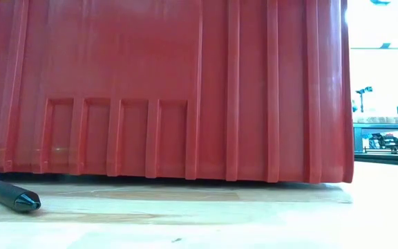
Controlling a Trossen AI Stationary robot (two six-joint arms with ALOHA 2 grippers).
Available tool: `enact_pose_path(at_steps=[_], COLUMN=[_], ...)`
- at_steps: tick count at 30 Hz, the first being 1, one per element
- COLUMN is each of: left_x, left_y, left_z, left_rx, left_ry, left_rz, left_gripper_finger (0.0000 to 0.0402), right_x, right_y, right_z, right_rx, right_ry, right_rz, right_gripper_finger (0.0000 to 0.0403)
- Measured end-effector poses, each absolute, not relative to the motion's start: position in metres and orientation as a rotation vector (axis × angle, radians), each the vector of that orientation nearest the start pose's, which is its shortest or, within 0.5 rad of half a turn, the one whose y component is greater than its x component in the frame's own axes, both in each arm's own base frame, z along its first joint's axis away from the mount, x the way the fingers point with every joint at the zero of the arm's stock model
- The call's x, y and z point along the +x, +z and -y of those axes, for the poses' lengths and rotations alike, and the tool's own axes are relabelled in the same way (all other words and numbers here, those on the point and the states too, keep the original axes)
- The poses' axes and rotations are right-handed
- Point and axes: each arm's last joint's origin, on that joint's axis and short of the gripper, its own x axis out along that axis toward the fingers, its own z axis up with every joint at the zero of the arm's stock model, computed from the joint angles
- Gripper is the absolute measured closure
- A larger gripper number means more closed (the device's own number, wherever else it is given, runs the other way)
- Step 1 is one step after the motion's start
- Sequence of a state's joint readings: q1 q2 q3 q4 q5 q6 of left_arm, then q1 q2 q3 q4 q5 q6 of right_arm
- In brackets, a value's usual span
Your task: Sort Items/Unsort Items
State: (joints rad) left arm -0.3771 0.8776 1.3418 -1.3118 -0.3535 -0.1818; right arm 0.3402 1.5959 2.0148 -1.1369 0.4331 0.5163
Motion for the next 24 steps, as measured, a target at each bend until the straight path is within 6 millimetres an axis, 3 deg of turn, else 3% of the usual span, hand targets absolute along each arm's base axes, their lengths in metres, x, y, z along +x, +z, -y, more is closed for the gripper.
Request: enact_pose_path(at_steps=[17,24], left_x=[0.108,0.112], left_y=[0.402,0.392], left_z=[0.032,0.034], left_rx=[0.112,0.134], left_ry=[0.043,0.040], left_rz=[-0.733,-0.776], left_gripper_finger=[0.0401,0.0401], right_x=[0.270,0.276], right_y=[0.449,0.447], right_z=[-0.096,-0.099], right_rx=[0.232,0.260], right_ry=[-0.246,-0.217], right_rz=[-0.773,-0.778], right_gripper_finger=[0.0403,0.0403])
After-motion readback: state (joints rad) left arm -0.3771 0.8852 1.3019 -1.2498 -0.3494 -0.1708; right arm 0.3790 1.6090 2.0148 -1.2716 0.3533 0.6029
